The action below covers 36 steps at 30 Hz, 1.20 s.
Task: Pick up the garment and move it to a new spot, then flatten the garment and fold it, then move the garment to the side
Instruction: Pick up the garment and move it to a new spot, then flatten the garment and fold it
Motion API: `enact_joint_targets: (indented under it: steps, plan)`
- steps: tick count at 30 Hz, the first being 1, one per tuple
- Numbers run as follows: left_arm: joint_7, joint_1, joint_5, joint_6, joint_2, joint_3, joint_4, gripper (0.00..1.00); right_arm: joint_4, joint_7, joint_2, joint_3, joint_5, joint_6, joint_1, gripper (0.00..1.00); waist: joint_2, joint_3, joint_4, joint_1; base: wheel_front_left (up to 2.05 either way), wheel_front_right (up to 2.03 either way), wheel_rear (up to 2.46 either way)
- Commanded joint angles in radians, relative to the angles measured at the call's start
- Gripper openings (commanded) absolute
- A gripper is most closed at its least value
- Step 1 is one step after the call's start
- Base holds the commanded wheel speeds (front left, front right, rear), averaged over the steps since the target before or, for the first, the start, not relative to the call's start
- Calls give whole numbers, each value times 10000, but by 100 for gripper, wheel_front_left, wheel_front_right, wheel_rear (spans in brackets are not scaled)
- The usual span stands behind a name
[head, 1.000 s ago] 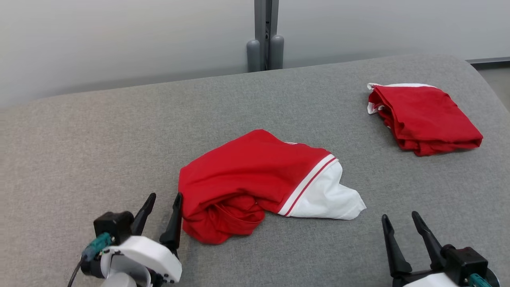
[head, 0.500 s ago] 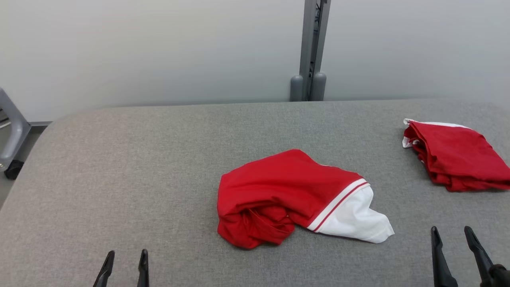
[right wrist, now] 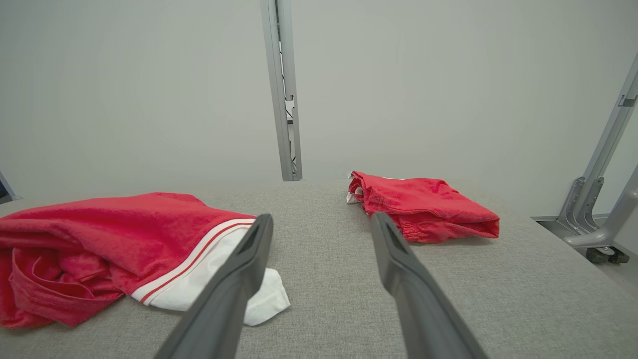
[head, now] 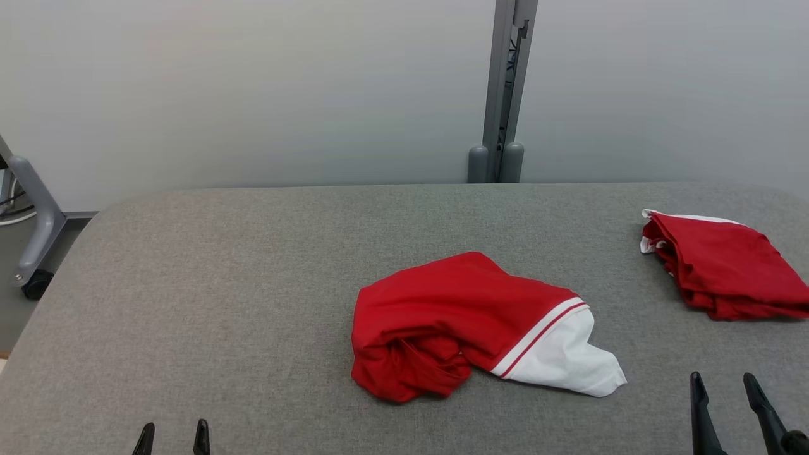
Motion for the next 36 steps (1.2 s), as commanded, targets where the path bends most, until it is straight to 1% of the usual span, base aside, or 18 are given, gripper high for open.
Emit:
enact_joint_targets:
  steps: [1,4,7,10,13,14,17,20,23,24,25,26,27,28,31,34,35,36]
  plan:
    - [-15,30,103,-116,-32,87,-52,100,32,-5,-53,45,76,1,45,100,-1,13,-66,0,0,0,0]
    - [-15,-312,74,-492,-137,-219,-292,100,36,-5,-52,217,58,1,-123,100,-1,142,-275,0,0,0,0]
    - [-15,-709,-159,-859,-186,-1104,-322,100,4,-5,-55,466,-23,1,-292,100,-1,329,-595,0,0,0,0]
    - [-12,-1325,-534,-1011,-207,-2188,158,100,4,-5,-56,589,-49,1,-453,100,-1,523,-903,0,0,0,0]
    - [379,-1943,-964,-972,-219,-2742,1364,100,59,-5,-50,725,31,1,-593,100,-1,751,-1240,0,0,0,0]
    - [520,-2144,-1423,-856,-214,-2761,1773,100,64,-5,-52,747,51,1,-630,100,-1,839,-1329,0,0,0,0]
    - [609,-2845,-2077,-723,-230,-2884,2804,100,60,-5,-52,872,107,1,-758,100,-1,1198,-1615,0,0,0,0]
    - [501,-3502,-2444,-696,-222,-2865,3588,100,33,-3,-55,900,112,1,-921,100,-1,1601,-1804,0,0,0,0]
    - [460,-3966,-2772,-805,-230,-2940,4260,100,33,-3,-52,828,118,1,-1068,100,-1,1906,-1930,0,0,0,0]
    - [446,-4104,-2874,-856,-232,-2969,4428,98,20,-5,-52,819,120,1,-1108,100,-1,1997,-1960,0,0,0,0]
    - [443,-4240,-2925,-889,-223,-3009,4587,76,12,-5,-52,800,116,1,-1149,100,-1,2085,-1976,0,0,0,0]
    - [437,-4371,-2915,-938,-209,-3065,4730,48,-4,-3,-52,798,126,1,-1201,100,-1,2165,-1985,0,0,0,0]
    - [471,-4469,-2943,-957,-187,-3133,4897,9,-17,-5,-53,781,141,1,-1246,100,-1,2233,-1989,0,0,0,0]
    - [500,-4558,-2973,-989,-156,-3207,5041,0,-26,-5,-53,778,158,1,-1275,100,-1,2283,-1993,0,0,0,0]
    - [550,-4811,-3133,-1066,-19,-3434,5239,0,51,-3,-53,806,207,1,-1355,100,-1,2335,-1998,0,0,0,0]
    - [591,-4957,-3203,-1108,358,-3461,4744,0,104,-5,-53,802,331,1,-1375,100,-1,2266,-1980,0,0,0,0]
    - [681,-4945,-3128,-1112,530,-3484,4443,0,120,-5,-53,791,366,1,-1330,100,-1,2222,-1962,0,0,0,0]
    - [1001,-4877,-2840,-1011,1037,-3558,3565,0,168,-5,-53,754,395,1,-1222,100,-1,2124,-1896,0,0,0,0]
